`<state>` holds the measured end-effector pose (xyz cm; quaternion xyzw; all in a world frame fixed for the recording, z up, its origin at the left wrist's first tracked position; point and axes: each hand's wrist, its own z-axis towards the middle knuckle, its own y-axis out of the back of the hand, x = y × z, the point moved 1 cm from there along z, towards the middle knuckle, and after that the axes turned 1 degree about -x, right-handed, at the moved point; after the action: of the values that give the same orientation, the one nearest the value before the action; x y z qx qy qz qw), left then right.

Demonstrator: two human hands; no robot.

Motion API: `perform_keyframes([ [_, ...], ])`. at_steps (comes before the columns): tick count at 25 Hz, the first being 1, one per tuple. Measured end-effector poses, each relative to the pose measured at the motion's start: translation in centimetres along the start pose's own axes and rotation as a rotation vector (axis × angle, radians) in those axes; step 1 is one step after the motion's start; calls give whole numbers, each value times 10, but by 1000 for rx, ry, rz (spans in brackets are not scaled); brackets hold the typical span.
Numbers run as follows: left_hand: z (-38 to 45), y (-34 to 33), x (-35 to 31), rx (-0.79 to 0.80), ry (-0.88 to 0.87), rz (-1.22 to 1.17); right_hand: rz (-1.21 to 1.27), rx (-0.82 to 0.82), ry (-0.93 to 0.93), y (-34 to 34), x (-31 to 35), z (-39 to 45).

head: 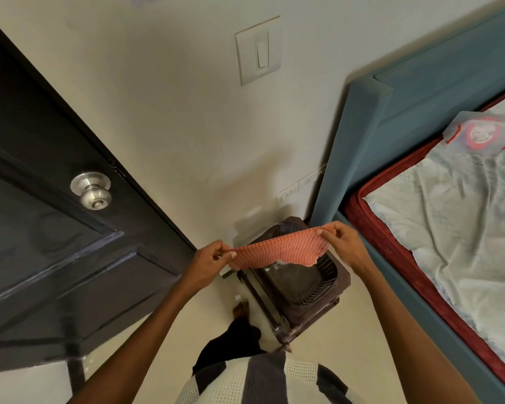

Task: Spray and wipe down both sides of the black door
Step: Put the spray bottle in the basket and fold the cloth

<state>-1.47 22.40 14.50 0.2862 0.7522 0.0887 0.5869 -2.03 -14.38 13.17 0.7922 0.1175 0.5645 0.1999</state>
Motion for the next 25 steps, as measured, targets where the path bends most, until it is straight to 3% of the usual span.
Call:
perform_keyframes([
  [3, -21, -20, 8, -8, 40, -132, 209, -59, -48, -2, -6, -16],
  [9, -43, -51, 33, -38, 229, -245, 108, -105, -26, -24, -22, -7],
  [16, -13, -83, 106, -102, 713, -297, -506, -6, -71, -87, -63, 29],
  [25, 52, -77, 162, -120, 755, -187, -361, 107, -231, -159, -71, 79],
])
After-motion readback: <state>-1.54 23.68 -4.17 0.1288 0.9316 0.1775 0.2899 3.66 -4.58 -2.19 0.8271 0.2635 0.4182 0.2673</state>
